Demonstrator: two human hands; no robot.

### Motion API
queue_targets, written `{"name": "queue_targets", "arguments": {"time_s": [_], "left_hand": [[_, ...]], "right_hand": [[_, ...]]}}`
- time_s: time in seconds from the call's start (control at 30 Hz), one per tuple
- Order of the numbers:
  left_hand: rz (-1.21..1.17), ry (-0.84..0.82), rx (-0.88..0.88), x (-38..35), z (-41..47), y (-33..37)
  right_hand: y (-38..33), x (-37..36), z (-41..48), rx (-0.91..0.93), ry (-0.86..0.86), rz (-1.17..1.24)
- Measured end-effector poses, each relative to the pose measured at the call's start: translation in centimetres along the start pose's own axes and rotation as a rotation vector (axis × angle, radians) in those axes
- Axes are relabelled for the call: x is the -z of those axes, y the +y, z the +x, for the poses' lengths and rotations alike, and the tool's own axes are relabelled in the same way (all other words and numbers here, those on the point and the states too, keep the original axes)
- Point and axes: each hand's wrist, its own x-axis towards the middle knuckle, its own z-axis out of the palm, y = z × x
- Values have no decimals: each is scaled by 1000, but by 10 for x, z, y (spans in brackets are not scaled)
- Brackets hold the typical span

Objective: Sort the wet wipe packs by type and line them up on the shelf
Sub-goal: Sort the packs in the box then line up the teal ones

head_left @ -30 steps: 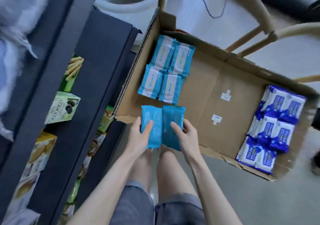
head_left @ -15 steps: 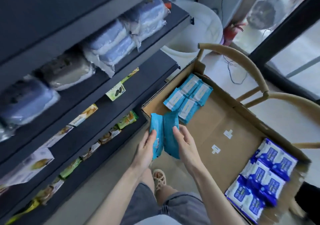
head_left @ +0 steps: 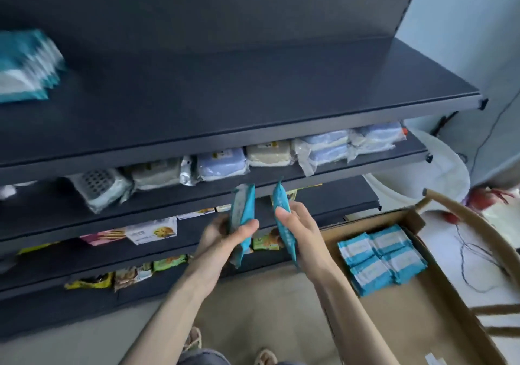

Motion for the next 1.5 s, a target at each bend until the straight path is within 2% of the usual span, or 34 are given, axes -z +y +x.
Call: {"name": "queue_targets", "arguments": {"time_s": [0.23, 0.4, 0.6, 0.8, 1.07, 1.17, 1.3, 1.5], "left_hand": [[150, 277, -290, 86, -10, 52], [170, 378, -332, 165, -12, 82], [108, 453, -389, 261, -4, 116], [-64, 492, -423, 334, 19, 154], [-318, 391, -396, 389, 69, 193], [-140, 504, -411, 405, 90, 201], [-23, 495, -434, 423, 110, 211], [413, 676, -490, 446, 133, 215]], "right_hand": [[-43, -98, 32, 170, -145, -150], [-59, -180, 52, 280, -181, -212], [-68, -265, 81, 322, -215, -225], [-83, -326, 109, 386, -135, -205], [-114, -366, 163, 416, -117, -237], [-121, -374, 189, 447, -143, -299], [-130, -384, 217, 483, -190, -397], [-139, -407, 236, 593, -158, -547]]}}
